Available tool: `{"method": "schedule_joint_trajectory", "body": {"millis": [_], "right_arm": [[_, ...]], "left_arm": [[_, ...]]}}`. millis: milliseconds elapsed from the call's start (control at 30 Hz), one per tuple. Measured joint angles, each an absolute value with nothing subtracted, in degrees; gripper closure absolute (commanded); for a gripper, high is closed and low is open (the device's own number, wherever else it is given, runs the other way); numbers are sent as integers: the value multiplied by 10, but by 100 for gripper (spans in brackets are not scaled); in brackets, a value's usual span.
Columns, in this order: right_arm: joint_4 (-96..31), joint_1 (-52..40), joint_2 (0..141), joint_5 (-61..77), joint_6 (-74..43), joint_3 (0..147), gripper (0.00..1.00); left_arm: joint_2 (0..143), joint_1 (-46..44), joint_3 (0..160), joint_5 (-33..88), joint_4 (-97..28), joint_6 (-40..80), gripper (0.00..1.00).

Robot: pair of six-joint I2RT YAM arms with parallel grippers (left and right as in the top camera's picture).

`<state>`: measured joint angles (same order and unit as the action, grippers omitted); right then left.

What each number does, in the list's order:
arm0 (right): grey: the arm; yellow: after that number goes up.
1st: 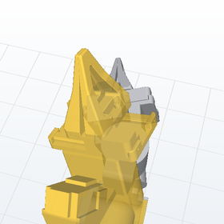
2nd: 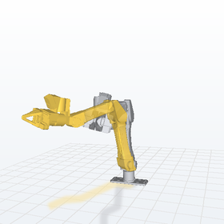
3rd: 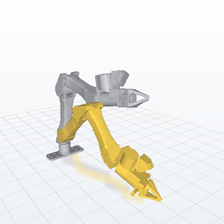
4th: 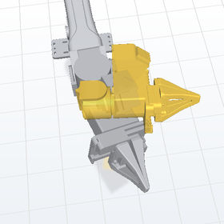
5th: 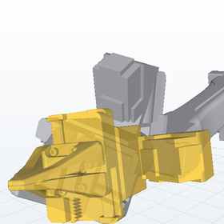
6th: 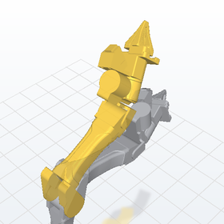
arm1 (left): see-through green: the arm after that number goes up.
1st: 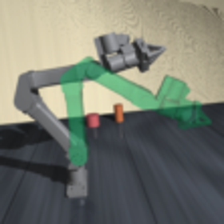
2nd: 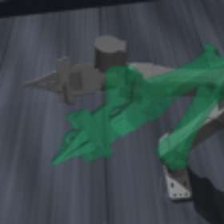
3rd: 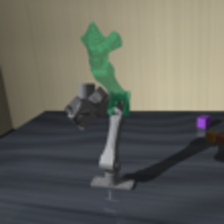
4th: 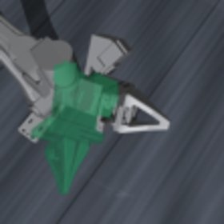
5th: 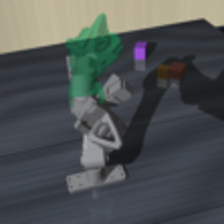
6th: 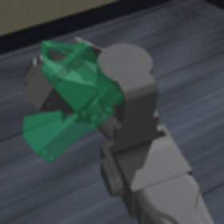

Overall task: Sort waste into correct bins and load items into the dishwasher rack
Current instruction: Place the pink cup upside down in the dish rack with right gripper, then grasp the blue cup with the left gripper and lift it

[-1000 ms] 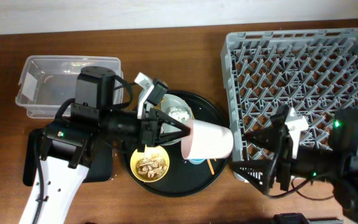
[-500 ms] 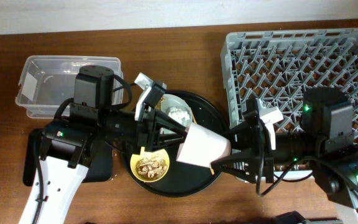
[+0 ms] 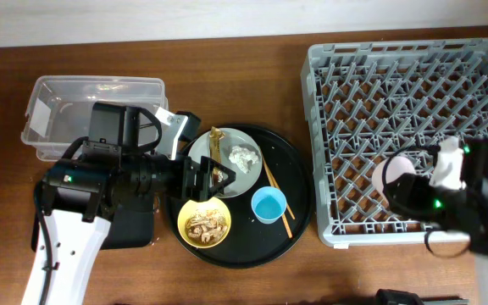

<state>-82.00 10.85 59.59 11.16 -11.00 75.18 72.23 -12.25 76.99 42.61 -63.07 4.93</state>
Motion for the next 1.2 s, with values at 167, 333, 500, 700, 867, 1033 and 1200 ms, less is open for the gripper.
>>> {"method": "schedule_joint_trajectory", "body": {"millis": [167,333,500,700,867,1033,1200], "right_arm": [[-805,109,741,96,-100,751,47],[-794,110,851,106,-90,751,19],[-793,110,877,106,-92,752,14],[-799,110,751,188,-78,775,10],[-814,110,591,237,-73,788,7],[-845,110,549,248,-73,788,7],[-855,110,549,249,-73,788,7]], "left_arm": [[722,-123,770,412,-635,49,1],[722,-123,770,411,-640,49,1],[722,-136,770,390,-643,49,5],[740,-292,765,196,-624,77,19],[847,-392,737,120,-536,118,38],[967,-419,732,83,-509,168,63],[1003,-419,732,70,-510,191,100]]}}
